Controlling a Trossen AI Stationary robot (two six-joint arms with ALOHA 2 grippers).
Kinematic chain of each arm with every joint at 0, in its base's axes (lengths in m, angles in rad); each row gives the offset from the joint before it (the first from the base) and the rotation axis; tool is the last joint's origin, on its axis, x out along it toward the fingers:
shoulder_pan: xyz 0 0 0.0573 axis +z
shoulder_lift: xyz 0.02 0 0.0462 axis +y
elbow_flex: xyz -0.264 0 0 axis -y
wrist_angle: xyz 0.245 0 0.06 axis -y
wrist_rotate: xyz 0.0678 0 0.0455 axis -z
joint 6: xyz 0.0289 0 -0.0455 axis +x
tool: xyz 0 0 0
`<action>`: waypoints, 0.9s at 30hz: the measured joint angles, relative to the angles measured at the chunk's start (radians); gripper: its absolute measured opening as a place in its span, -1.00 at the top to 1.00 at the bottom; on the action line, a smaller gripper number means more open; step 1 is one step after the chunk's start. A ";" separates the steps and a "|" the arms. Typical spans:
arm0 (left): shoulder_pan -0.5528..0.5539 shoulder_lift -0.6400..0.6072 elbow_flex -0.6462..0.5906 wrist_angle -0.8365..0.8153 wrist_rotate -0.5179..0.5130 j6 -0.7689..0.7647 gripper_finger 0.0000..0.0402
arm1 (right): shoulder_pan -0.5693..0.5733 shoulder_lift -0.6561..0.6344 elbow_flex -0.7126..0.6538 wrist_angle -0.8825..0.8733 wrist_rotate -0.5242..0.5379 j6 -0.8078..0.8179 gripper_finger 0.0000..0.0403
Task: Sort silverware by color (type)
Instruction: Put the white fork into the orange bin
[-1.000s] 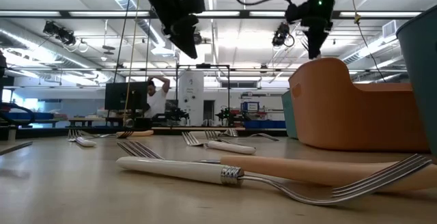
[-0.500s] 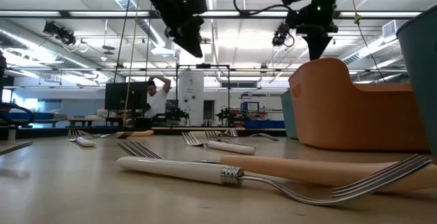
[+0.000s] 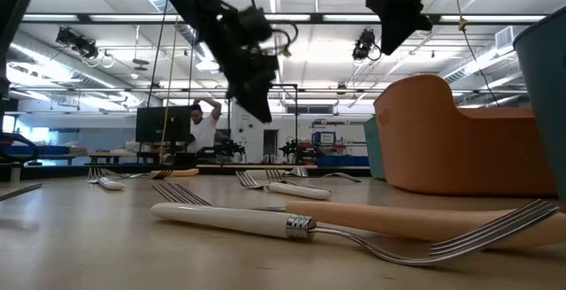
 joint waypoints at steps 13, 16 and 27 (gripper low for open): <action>0.012 0.125 0.000 -0.009 0.105 -0.064 0.38 | 0.007 0.000 0.000 0.000 -0.069 0.034 0.58; 0.019 0.125 0.000 -0.006 0.129 -0.064 0.38 | 0.007 0.000 0.000 0.001 -0.069 0.034 0.58; 0.050 0.192 0.000 -0.046 0.162 -0.091 0.38 | 0.007 0.000 0.000 0.001 -0.069 0.033 0.58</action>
